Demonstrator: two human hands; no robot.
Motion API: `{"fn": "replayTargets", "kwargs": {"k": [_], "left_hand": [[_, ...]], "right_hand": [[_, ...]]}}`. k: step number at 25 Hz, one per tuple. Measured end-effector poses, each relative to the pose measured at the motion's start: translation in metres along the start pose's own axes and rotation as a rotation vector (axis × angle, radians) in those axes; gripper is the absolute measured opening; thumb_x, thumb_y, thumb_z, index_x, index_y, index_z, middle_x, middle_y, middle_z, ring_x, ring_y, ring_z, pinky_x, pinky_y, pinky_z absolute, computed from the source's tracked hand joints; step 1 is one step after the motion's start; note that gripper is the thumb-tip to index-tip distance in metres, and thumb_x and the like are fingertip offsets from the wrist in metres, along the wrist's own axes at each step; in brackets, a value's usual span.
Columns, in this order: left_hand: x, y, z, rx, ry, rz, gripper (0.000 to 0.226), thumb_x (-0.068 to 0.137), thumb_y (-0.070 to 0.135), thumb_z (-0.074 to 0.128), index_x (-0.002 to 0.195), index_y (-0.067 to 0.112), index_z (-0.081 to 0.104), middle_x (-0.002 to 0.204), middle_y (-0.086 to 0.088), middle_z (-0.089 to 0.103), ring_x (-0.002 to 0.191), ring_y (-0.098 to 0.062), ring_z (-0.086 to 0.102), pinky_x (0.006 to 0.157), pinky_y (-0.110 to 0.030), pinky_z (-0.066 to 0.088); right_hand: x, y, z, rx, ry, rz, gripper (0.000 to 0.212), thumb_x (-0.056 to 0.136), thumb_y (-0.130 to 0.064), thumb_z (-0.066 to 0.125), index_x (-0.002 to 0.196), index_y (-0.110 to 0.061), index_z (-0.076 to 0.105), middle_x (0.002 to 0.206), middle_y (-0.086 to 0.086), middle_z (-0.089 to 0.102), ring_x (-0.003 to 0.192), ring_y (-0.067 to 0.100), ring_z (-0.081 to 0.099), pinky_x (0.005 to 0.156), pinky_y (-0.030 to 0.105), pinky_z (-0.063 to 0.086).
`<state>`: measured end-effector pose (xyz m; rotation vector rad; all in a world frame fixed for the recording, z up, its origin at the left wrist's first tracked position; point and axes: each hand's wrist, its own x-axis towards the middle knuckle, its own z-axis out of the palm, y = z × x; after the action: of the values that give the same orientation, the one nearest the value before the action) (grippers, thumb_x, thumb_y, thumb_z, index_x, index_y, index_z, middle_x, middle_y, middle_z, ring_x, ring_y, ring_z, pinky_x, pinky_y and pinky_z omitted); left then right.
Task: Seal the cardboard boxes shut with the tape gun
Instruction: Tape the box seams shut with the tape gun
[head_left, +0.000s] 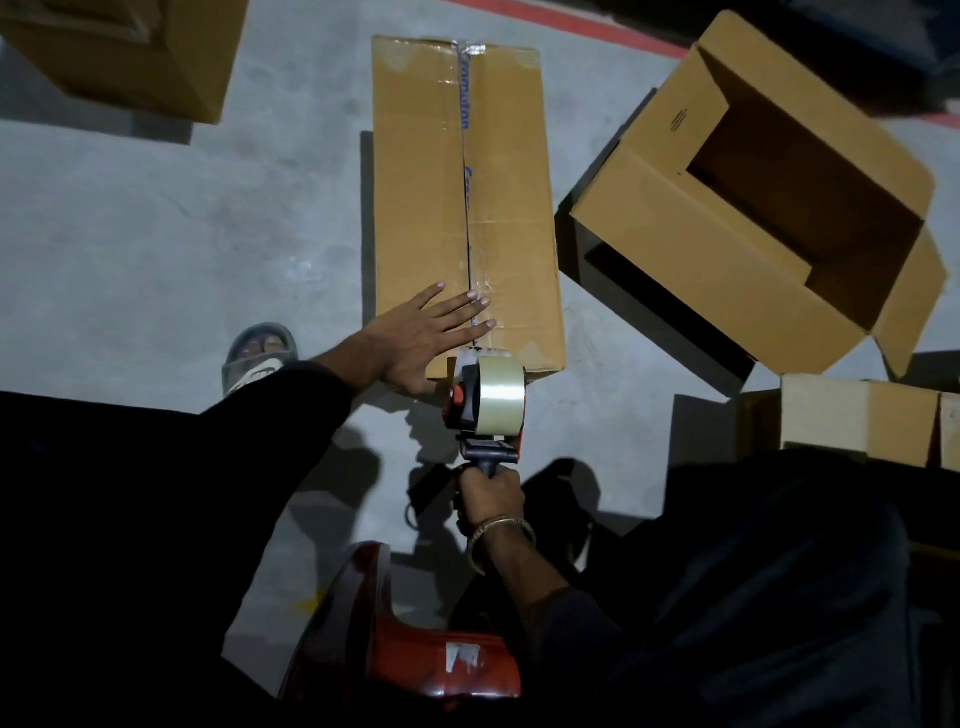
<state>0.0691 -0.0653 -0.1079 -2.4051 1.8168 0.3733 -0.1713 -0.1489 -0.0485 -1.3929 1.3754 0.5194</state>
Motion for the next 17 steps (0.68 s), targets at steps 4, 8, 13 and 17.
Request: {"fn": "replayTargets", "kwargs": {"k": [4,8,13,17], "left_hand": [[-0.001,-0.001,0.003,-0.026,0.019,-0.023,0.114,0.083,0.091,0.028,0.166,0.023,-0.011,0.174,-0.013,-0.008,0.161,-0.028,-0.008,0.127,-0.059,0.001],[0.001,-0.001,0.007,-0.015,0.014,-0.011,0.117,0.077,0.084,0.034,0.165,0.024,-0.013,0.173,-0.013,-0.01,0.161,-0.028,-0.008,0.127,-0.058,0.001],[0.001,-0.004,0.008,-0.032,0.042,0.019,0.115,0.082,0.08,0.041,0.166,0.021,-0.012,0.174,-0.015,-0.007,0.161,-0.029,-0.005,0.127,-0.059,0.004],[0.0,-0.005,0.001,-0.007,0.008,0.031,0.12,0.081,0.087,0.037,0.165,0.02,-0.015,0.173,-0.016,-0.01,0.161,-0.03,-0.007,0.125,-0.061,0.004]], "right_hand": [[0.018,-0.009,0.004,-0.096,0.005,0.059,0.054,0.046,-0.043,0.055,0.087,-0.012,0.071,0.086,0.012,0.075,0.082,0.037,0.073,0.075,0.05,0.063],[0.005,-0.025,0.013,-0.126,0.023,0.088,0.053,0.075,-0.033,0.058,0.122,-0.009,0.064,0.123,0.015,0.068,0.113,0.036,0.064,0.093,0.033,0.052],[0.026,-0.024,0.017,-0.039,-0.054,0.179,0.043,0.06,-0.02,0.061,0.096,0.001,0.075,0.07,0.011,0.069,0.056,0.027,0.064,0.048,0.036,0.049],[0.013,-0.036,-0.001,-0.075,-0.247,0.223,0.025,0.078,0.001,0.048,0.075,0.005,0.073,0.038,-0.002,0.044,0.037,0.016,0.033,0.043,0.023,0.025]]}}
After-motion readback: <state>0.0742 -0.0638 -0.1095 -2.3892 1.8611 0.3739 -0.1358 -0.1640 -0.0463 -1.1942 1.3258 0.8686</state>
